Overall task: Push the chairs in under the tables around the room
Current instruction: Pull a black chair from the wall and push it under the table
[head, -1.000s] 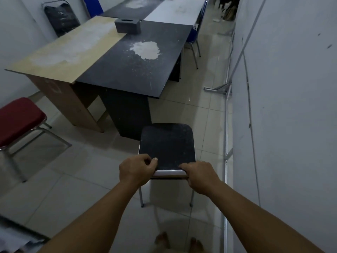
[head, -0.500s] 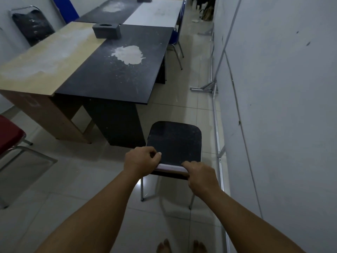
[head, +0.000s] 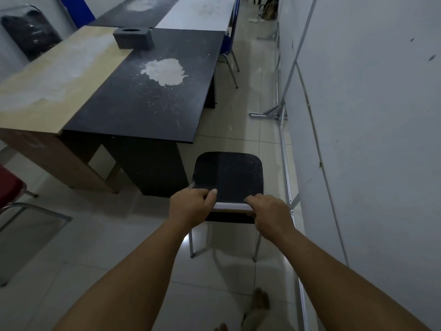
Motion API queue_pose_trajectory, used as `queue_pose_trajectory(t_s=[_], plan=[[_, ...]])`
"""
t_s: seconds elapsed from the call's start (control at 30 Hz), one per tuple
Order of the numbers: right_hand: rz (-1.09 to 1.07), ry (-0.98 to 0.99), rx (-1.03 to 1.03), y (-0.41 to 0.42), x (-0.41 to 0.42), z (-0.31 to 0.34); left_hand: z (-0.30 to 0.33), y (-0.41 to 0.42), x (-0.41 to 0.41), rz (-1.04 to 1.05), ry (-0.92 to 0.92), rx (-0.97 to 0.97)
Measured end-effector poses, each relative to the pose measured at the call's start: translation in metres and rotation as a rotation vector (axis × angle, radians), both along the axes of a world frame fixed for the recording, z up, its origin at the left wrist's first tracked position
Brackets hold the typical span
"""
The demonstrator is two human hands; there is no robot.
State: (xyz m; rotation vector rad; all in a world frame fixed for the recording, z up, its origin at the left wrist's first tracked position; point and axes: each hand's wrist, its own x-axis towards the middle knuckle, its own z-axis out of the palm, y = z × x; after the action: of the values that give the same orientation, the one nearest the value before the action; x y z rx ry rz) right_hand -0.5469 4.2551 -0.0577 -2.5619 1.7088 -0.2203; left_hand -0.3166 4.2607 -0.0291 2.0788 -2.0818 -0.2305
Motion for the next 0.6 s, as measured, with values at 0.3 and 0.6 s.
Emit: queue_pose_trajectory(t_s=[0.3,0.6], plan=[[0.121,-0.07,-0.02,-0.073,-0.01,-0.001,0.0,-0.059,-0.008,0.102,-0.058,0.001],[-0.004,-0.202,0.012,-0.143,-0.004,0.007,0.004,-0.12,-0.014,0.157,-0.057,-0.001]])
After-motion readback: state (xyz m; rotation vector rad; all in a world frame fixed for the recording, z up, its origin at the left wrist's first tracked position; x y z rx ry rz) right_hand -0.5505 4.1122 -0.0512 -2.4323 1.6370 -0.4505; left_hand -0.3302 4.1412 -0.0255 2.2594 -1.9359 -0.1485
